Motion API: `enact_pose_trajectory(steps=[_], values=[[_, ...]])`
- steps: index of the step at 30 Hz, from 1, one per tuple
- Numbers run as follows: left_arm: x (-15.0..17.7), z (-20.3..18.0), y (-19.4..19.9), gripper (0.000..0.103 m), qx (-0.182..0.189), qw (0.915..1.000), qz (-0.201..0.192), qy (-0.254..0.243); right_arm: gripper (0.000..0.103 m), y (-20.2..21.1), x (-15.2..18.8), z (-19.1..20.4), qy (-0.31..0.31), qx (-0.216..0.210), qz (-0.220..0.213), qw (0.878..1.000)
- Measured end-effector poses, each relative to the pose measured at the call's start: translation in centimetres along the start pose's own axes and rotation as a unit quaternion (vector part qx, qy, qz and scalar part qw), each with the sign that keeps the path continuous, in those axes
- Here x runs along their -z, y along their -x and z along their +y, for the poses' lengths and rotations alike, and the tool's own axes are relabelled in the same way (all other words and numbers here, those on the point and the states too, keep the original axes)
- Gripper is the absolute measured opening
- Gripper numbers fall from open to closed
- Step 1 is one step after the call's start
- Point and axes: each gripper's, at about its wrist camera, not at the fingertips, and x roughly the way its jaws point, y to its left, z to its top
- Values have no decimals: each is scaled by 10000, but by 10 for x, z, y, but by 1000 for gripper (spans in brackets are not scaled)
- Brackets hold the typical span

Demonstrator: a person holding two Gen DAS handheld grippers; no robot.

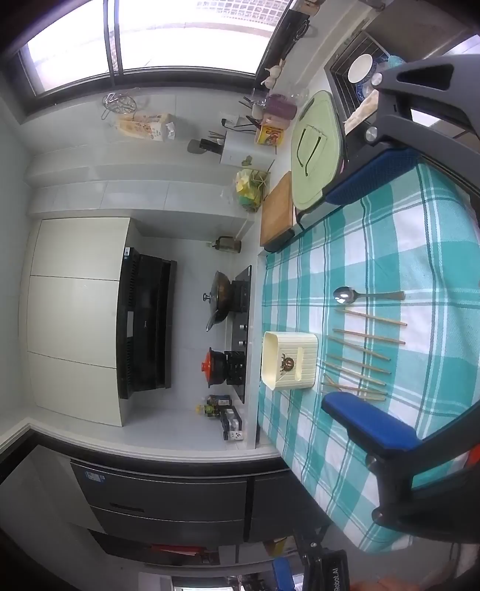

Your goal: Organize utensils

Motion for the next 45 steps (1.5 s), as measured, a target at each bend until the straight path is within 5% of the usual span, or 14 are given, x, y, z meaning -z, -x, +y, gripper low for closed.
enact_pose_trajectory(steps=[45], values=[[6, -7, -19, 103, 1, 9996, 261, -139, 103, -9, 7, -8, -234, 33, 215, 9995]])
